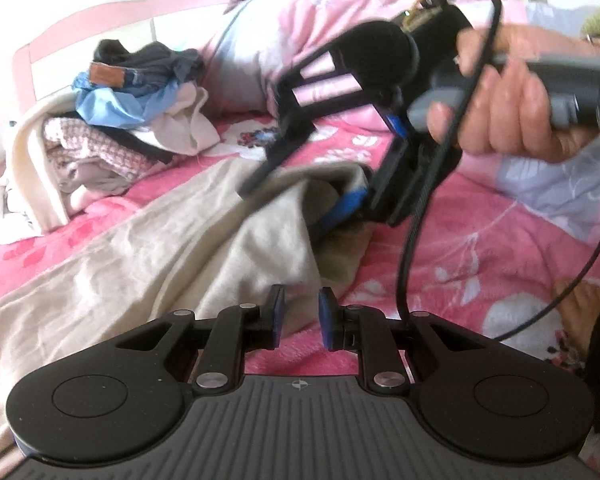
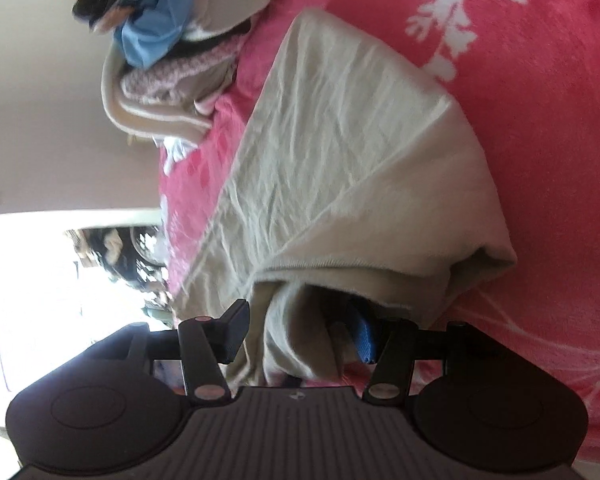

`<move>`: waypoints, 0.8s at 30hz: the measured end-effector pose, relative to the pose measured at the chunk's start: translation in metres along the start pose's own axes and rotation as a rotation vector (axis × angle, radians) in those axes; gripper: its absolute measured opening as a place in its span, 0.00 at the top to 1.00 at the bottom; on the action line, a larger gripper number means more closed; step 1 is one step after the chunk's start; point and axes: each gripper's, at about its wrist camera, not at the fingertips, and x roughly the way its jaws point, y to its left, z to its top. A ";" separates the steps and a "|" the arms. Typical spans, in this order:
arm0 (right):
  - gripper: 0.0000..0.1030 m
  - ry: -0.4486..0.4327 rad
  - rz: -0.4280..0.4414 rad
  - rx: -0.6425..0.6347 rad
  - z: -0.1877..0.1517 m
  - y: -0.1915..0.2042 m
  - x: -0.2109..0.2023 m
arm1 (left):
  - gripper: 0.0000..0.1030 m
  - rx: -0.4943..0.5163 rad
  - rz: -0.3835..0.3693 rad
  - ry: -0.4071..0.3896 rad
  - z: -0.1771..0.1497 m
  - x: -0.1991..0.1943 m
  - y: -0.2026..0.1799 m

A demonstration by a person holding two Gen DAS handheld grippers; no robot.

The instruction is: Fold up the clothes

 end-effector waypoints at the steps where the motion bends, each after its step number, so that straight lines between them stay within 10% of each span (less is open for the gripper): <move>1: 0.45 0.004 -0.004 -0.022 -0.002 0.003 -0.001 | 0.80 -0.010 0.000 -0.007 0.002 -0.002 0.002; 9: 0.50 0.042 -0.077 -0.195 -0.015 0.027 0.005 | 0.77 0.000 -0.001 -0.015 0.011 0.008 0.003; 15: 0.94 0.021 -0.120 -0.157 -0.013 0.019 0.012 | 0.77 0.017 0.005 0.000 0.010 0.013 0.000; 24: 0.97 -0.067 0.082 -0.314 -0.020 0.021 0.001 | 0.69 0.032 0.030 -0.007 0.011 0.013 -0.001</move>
